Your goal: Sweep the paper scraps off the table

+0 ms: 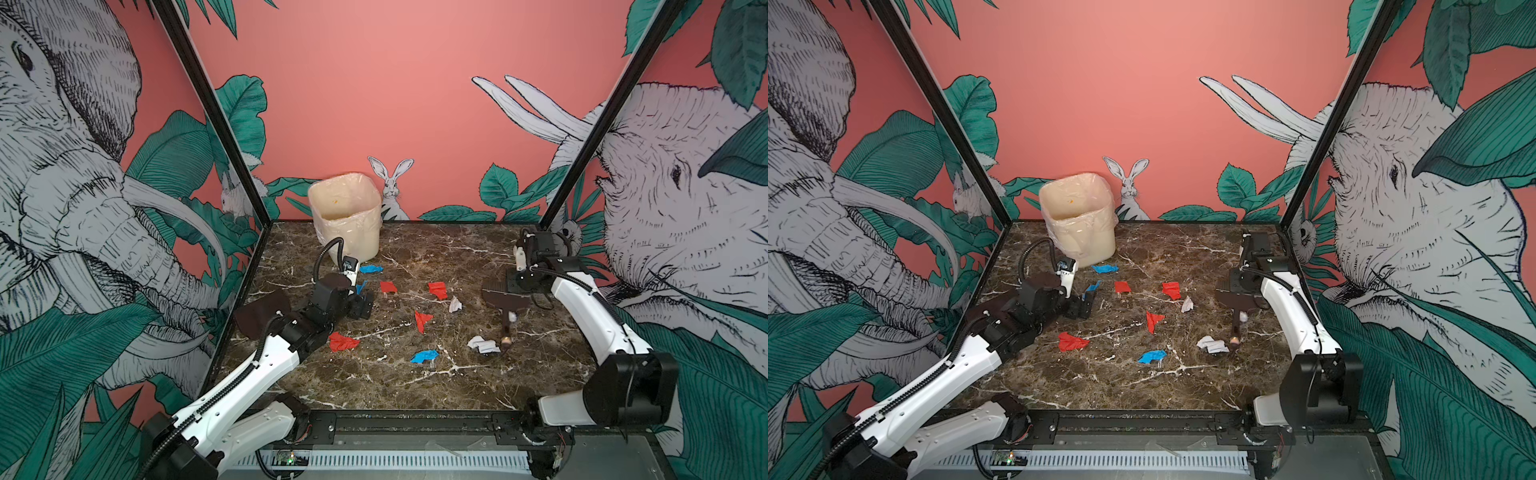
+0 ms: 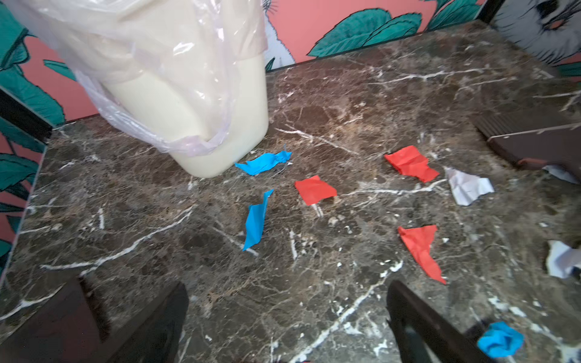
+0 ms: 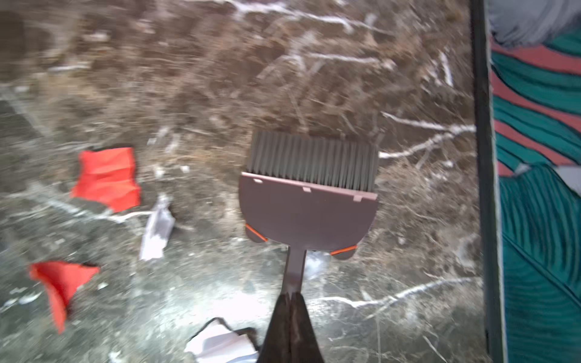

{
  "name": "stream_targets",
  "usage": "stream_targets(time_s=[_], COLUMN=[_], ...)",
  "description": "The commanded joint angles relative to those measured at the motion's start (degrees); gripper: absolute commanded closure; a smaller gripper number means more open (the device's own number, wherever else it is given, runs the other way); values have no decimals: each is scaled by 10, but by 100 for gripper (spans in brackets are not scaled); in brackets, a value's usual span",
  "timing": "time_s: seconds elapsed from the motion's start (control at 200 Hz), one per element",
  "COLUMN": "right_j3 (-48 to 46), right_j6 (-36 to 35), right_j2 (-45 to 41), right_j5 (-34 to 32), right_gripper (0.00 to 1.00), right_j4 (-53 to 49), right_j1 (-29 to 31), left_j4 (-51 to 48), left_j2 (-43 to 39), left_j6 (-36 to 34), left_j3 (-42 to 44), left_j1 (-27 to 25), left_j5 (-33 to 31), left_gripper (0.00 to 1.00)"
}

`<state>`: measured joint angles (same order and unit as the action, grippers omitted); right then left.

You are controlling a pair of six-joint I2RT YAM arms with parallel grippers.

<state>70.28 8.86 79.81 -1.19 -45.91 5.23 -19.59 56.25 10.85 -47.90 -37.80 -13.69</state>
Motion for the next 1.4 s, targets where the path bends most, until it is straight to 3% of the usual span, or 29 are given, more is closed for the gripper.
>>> stream_targets(time_s=[0.0,0.165,0.23,0.295,0.43,0.49,0.625,0.925,1.18,1.395], right_j3=[6,-15,-28,-41,-90,-115,-114,-150,-156,-138], right_j6=[9,-1,0,6,25,32,25,19,17,15], right_j2=[-26,-4,16,48,77,78,127,158,133,65], right_j5=[12,-9,-8,9,12,12,-7,-7,-29,-49], right_gripper=[100,100,75,63,55,47,45,51,100,100], right_j4=[-23,-37,-37,-48,-37,-6,-19,9,25,5], right_j1=[32,36,35,29,20,18,16,14,14,16], left_j4=[7,27,20,8,-1,0,2,-19,-20,-19], left_j2=[0,5,7,7,4,0,-3,-32,-45,-39], left_j6=[66,99,96,94,85,84,89,87,94,103], left_j3=[-21,-26,-31,-36,-31,-24,-19,-7,9,11], left_j1=[-13,-20,-20,-20,-37,-38,-39,-43,-46,-50], left_j5=[46,46,38,34,33,28,28,11,3,5], left_gripper=[0,0,0,0,0,0,0,0,0,0])
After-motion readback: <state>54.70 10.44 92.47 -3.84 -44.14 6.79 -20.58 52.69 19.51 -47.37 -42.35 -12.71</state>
